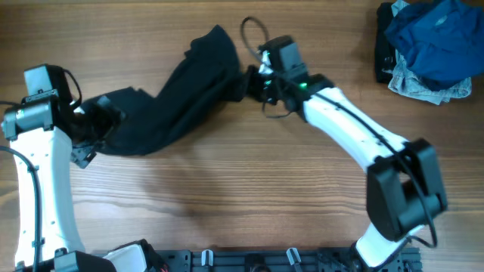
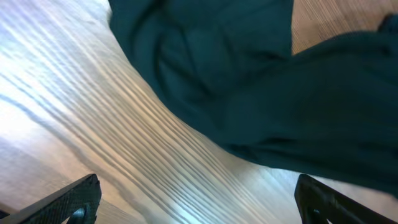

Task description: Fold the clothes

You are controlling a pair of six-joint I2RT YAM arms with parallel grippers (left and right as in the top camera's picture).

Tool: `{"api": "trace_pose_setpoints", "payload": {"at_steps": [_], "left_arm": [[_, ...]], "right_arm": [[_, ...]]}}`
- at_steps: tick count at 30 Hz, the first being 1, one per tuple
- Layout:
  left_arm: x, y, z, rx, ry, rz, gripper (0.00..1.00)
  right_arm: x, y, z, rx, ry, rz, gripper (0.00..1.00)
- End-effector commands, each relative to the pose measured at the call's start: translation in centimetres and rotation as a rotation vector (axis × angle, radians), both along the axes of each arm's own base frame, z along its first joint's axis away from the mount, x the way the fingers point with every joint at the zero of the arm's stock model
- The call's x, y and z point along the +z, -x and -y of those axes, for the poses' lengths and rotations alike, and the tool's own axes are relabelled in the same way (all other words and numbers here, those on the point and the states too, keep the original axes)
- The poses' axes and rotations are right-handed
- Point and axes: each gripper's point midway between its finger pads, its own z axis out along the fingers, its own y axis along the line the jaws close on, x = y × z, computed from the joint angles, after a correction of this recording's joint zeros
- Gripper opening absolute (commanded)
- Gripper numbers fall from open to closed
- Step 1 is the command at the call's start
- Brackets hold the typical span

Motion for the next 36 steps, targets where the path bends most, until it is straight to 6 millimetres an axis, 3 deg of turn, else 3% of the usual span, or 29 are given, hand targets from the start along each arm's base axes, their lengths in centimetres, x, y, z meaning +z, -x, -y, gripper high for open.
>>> {"api": "trace_pose_setpoints", "payload": {"at_steps": [1,3,6,7,10,12,14,17,21,25,29,31,32,34,36], "left_arm": [[0.2,-0.6,4.4,-0.178,0.042,0.019,1.0],[0.2,-1.1,8.1,-0.281,0.057,0.03,1.0],[-0.8,-1.6,14.1,-0.374,0.088,0.013,1.0],[-1.7,-1.9,16.2,-0.432,0.091,0.002,1.0],[-5.3,-2.4,20.0,-0.535,0.087,-0.065,1.0],[-7.6,-2.6,19.7,-0.504,0.057,-0.129,1.0],[-8.6,-2.9,18.5,-0.486,0.009,-0.153,1.0],[-8.7,-3.5,18.2,-0.495,-0.021,-0.133,1.0],[-8.7,-5.2,17.7,-0.481,-0.074,-0.077,1.0],[-8.7,-5.4,18.4,-0.49,-0.052,-0.061,1.0],[-8.9,-5.2,20.9,-0.551,-0.022,-0.042,1.0],[-10.1,-5.5,22.8,-0.587,-0.017,-0.034,1.0],[-11.1,-5.5,23.3,-0.593,-0.018,-0.047,1.0],[-13.1,-5.2,23.2,-0.576,-0.023,-0.101,1.0],[-13.8,-5.5,23.4,-0.579,-0.023,-0.101,1.0]], "right_arm": [[1.3,-2.5,4.0,-0.092,0.055,0.073,0.04],[1.3,-3.4,5.4,-0.141,0.082,0.091,0.04],[1.7,-4.0,5.6,-0.158,0.085,0.12,0.04],[1.6,-4.0,5.7,-0.159,0.088,0.118,0.04],[1.5,-3.8,5.8,-0.138,0.116,0.129,0.04],[2.0,-3.8,6.5,-0.146,0.148,0.149,0.04],[4.0,-4.0,7.4,-0.166,0.14,0.19,0.04],[8.9,-3.4,7.7,-0.156,0.094,0.288,0.04],[17.7,-0.6,8.0,-0.144,-0.004,0.46,0.04],[21.5,1.3,8.5,-0.146,-0.044,0.538,0.04],[21.0,1.1,8.5,-0.155,-0.051,0.514,0.04],[21.1,1.1,8.5,-0.159,-0.056,0.513,0.05],[20.6,1.1,8.8,-0.175,-0.035,0.5,0.1],[18.2,0.7,11.4,-0.288,0.092,0.439,0.11],[16.6,0.3,12.7,-0.342,0.166,0.403,0.11]]}}
